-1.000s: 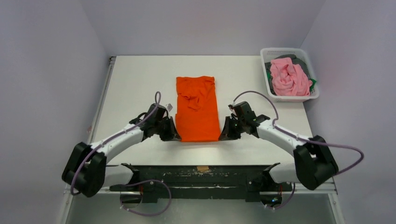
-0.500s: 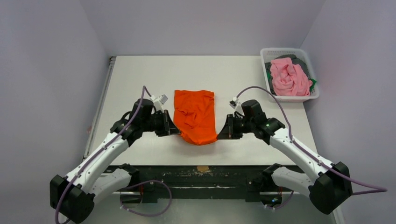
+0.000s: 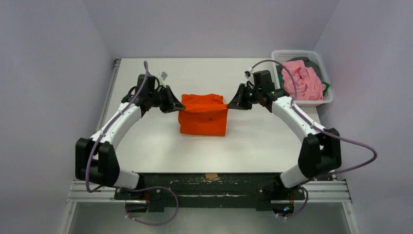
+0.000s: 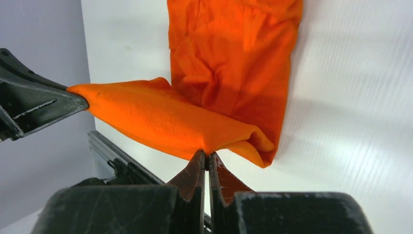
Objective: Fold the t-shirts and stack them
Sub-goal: Fold the long partially folded tshirt into a neat square
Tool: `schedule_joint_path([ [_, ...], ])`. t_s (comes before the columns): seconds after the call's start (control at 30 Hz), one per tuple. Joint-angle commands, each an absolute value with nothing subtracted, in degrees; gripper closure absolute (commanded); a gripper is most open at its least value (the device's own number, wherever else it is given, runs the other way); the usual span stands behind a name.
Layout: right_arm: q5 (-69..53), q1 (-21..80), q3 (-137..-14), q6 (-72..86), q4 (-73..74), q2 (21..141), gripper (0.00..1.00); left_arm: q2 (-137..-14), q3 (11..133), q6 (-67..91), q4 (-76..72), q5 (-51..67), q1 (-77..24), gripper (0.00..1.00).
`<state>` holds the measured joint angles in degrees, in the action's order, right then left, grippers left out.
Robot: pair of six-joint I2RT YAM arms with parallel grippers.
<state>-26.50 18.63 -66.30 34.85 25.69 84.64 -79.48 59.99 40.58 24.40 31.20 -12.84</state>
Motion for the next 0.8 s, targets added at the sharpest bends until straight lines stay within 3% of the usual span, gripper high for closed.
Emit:
schedule_joint_path([
  [0.0,-23.7,17.4,-74.4,31.9,24.7,90.8,1.00,-85.3,66.9,38.3,22.9,31.9,-10.1,1.00],
  [0.53,-18.8,14.3,-92.7,31.1,22.6,114.3,0.98,-113.9,90.6,38.2,25.6,30.0,-7.0,0.98],
  [0.57,-18.6,14.2,-93.9,31.0,21.5,116.0,0.92,-115.8,92.1,38.3,25.4,29.8,-6.8,0.89],
  [0.63,-18.1,13.6,-98.1,30.4,21.7,119.6,0.65,-118.7,97.2,37.9,27.6,28.9,-6.2,0.55],
  [0.7,-17.1,13.4,-103.9,29.1,25.4,122.5,0.44,-119.9,101.8,37.0,31.5,27.2,-6.0,0.29],
  [0.77,-16.5,13.4,-105.9,27.6,28.2,122.7,0.26,-118.3,101.7,36.0,33.1,25.3,-6.0,0.14],
])
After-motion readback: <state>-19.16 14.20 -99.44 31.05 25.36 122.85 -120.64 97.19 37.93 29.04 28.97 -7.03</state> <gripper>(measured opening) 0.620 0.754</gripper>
